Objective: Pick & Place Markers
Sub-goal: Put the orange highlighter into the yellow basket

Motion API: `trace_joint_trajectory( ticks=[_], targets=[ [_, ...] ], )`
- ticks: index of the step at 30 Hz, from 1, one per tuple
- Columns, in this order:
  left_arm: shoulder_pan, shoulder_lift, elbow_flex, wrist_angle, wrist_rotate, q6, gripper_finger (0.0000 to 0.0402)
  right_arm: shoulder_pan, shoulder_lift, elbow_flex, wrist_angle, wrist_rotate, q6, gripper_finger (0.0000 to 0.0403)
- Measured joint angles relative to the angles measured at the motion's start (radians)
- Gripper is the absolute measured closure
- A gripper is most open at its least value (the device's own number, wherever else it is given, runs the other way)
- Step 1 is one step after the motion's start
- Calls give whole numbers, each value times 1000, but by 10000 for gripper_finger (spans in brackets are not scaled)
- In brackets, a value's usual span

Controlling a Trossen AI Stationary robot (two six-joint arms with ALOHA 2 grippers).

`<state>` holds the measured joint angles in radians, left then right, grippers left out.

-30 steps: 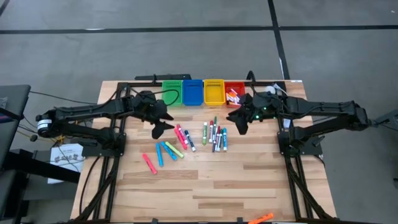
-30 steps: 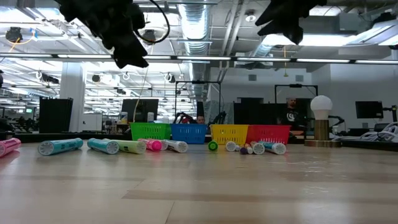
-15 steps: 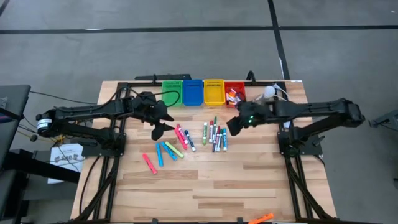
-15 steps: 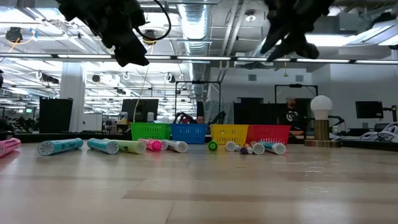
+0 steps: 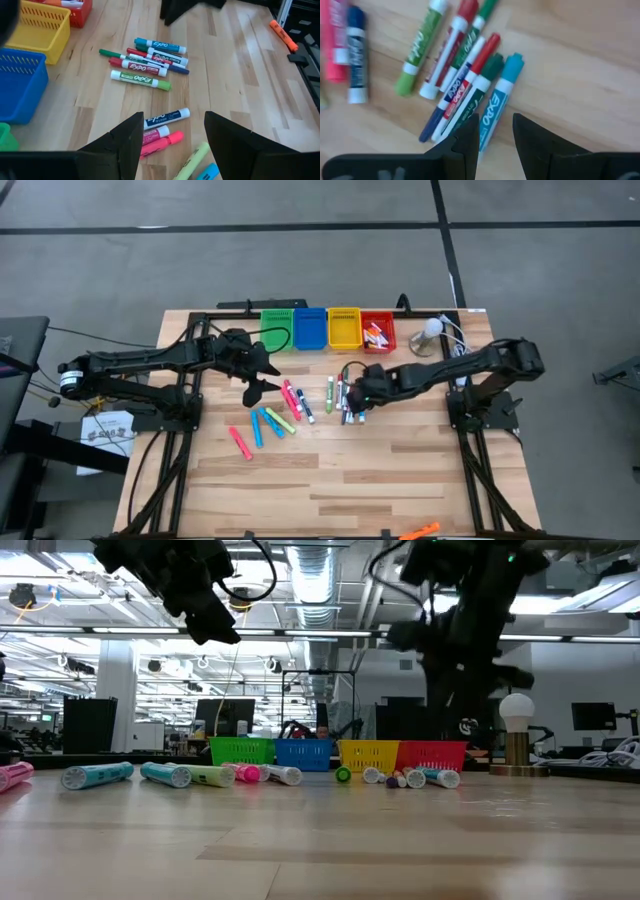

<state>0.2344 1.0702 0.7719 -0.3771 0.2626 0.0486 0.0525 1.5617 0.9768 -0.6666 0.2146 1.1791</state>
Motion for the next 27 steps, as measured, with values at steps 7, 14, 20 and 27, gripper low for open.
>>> trace_joint_trajectory(
  ticks=[7,14,20,27],
  targets=[
    [0,0,0,-8,0,7,193,14,77,2,47,-59,64,295],
    [0,0,-24,-8,0,0,193,35,96,4,56,-55,99,295],
    [0,0,-68,-4,0,-34,193,42,96,4,41,-55,96,294],
    [0,0,-83,2,4,-53,193,82,36,25,-58,-111,-83,295]
  ],
)
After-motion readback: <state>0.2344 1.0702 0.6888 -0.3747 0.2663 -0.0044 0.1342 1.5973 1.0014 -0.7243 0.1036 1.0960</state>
